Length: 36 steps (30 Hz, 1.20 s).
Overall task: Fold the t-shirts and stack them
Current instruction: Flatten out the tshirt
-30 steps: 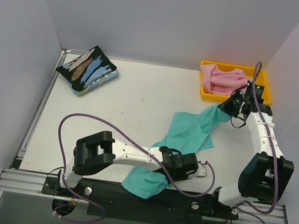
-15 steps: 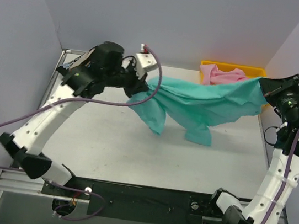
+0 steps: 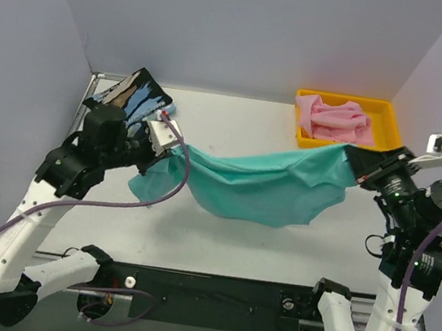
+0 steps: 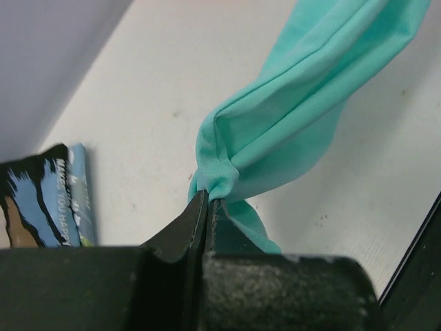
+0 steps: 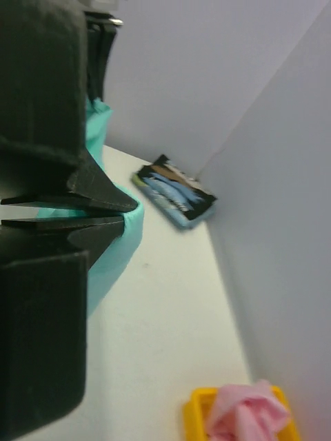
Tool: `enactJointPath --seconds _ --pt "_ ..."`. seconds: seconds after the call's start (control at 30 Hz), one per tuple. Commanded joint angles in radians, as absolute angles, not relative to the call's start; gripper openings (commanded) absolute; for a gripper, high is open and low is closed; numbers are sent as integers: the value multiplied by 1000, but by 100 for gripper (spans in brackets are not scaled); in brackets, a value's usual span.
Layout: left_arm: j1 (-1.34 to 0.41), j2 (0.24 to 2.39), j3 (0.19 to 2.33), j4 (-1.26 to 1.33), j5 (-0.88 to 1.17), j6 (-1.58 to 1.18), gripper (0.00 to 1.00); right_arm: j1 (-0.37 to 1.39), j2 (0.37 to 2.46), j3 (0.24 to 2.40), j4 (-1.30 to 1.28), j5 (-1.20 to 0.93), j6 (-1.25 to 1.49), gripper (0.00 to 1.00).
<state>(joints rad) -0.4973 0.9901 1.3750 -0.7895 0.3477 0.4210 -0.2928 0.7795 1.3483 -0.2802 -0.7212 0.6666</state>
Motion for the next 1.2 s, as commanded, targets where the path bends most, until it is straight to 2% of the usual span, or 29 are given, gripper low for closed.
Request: enactJointPath --seconds 0.0,0.1,0.23,0.27,0.3,0.37,0.43,0.57,0.7,0.8,0.9,0.93,0.97,1.07,1.17 --pt "-433 1092 1284 -721 352 555 0 -132 741 1100 -247 -628 672 0" --pt "-414 1228 1292 -681 422 653 0 -77 762 1028 -259 -571 627 0" --pt "-417 1418 1287 -753 577 839 0 -66 813 956 -284 -474 600 0" --pt "-416 1445 1270 -767 625 907 17 -66 836 924 -287 -454 595 0" --pt "-416 1492 1252 -740 644 932 40 -66 851 910 -285 -454 586 0" --pt "-416 1544 1203 -587 640 914 55 -63 934 870 -273 -454 534 0" --pt "-417 1590 1209 -470 598 842 58 -64 989 847 -275 -445 503 0" --pt "-466 1624 1284 -478 424 723 56 -66 1051 830 -244 -431 488 0" --pt "-505 1609 1264 -511 417 733 56 -66 1098 834 -216 -446 473 0" --pt "-451 1695 1380 -573 469 738 56 -67 1121 848 -216 -472 462 0" --pt "-367 1821 1678 -929 618 1055 56 -67 1141 862 -216 -485 454 0" --pt "-361 1874 1725 -1116 627 1134 59 -66 1149 865 -216 -486 456 0" --pt "-353 1891 1796 -1185 647 1249 60 -67 1155 870 -216 -485 456 0" --pt "-347 1922 1836 -1389 680 1416 66 -64 1167 877 -212 -495 460 0" --pt "-351 1925 1798 -1498 619 1662 67 -64 1166 880 -196 -514 443 0"
